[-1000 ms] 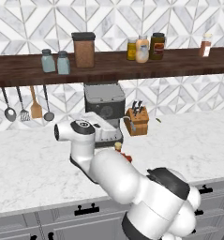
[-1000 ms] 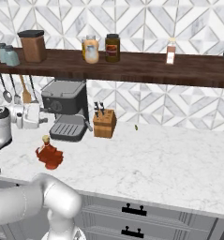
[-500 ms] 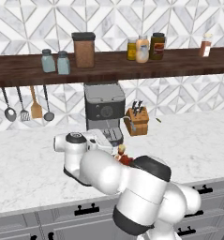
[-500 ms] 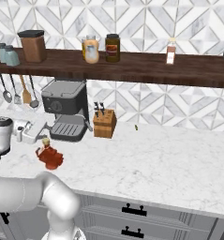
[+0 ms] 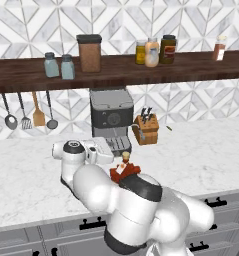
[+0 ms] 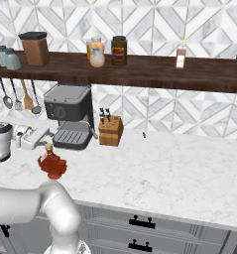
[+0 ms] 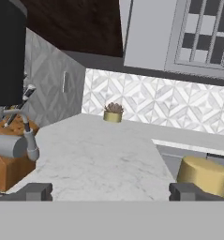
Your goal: Put the shaker and condiment bottle from the counter next to their counterparts in the cabinet.
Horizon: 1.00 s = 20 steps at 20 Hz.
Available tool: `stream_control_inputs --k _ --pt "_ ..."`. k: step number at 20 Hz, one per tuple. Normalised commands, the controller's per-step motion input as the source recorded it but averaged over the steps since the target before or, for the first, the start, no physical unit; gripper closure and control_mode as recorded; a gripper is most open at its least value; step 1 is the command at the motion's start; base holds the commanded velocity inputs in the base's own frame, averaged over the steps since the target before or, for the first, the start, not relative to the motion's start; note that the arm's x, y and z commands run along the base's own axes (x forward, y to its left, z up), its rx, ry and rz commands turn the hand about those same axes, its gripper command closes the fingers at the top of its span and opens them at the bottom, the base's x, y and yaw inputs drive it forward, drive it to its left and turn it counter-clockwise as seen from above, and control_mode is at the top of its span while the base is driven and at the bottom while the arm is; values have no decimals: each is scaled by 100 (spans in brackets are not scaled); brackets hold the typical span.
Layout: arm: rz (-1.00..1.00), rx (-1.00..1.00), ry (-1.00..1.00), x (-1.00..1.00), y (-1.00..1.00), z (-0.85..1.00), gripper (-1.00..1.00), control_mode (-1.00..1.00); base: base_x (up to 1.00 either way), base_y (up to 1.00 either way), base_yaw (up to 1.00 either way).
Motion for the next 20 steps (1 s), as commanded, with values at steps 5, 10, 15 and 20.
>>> stream_control_inputs --k 5,10,15,20 --pt "-5 -1 1 0 27 9 -100 -100 0 0 0" --pt "-1 -1 8 0 18 11 -100 -100 0 0 0" --pt "2 0 2 -36 -44 -20 -100 -100 0 0 0" --pt "3 0 0 -49 -32 -16 -100 -100 0 0 0"
